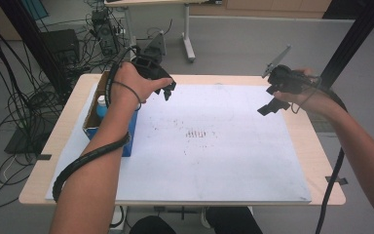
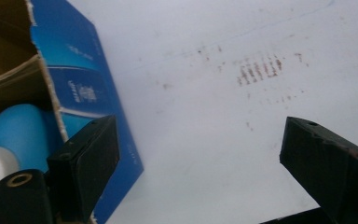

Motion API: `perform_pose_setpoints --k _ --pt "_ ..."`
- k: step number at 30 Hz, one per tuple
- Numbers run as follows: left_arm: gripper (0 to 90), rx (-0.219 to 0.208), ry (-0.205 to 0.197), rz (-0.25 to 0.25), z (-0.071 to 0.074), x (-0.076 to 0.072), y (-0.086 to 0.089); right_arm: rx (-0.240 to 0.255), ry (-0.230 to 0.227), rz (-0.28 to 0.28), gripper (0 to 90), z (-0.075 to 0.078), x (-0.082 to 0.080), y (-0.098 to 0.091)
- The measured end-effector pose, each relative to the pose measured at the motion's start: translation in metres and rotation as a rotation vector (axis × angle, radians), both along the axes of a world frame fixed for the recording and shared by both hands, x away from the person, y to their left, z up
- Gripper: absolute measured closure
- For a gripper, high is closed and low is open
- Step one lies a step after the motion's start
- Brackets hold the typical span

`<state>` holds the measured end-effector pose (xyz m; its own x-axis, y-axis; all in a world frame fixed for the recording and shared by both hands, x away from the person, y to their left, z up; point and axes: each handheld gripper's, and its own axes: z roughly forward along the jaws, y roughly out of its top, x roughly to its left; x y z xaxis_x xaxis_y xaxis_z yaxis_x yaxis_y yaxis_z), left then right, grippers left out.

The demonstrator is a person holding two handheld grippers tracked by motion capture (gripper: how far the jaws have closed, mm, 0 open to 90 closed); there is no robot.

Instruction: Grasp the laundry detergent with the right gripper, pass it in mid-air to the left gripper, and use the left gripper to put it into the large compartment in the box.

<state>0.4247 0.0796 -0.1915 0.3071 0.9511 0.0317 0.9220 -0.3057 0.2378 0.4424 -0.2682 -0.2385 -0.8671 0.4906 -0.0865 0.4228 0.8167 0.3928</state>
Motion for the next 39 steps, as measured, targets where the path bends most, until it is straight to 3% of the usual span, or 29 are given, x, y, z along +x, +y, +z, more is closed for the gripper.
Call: perform_pose_setpoints --k 5,11,16,39 --pt "13.4 0.005 0.019 -0.02 -0.004 -0.006 -0.012 -0.006 0.021 -0.021 9.9 -0.002 0.011 -0.001" --pt "13.4 -0.011 0.002 -0.051 0.001 -0.013 -0.027 -0.029 0.041 -0.034 10.0 -0.004 0.019 -0.001" --pt "13.4 0.007 0.001 -0.073 0.002 -0.017 -0.035 -0.035 0.046 -0.057 10.2 -0.003 0.023 -0.006" --pt "13.6 -0.008 0.014 -0.088 -0.003 -0.019 -0.04 -0.06 0.047 -0.074 10.5 -0.002 0.027 -0.01"
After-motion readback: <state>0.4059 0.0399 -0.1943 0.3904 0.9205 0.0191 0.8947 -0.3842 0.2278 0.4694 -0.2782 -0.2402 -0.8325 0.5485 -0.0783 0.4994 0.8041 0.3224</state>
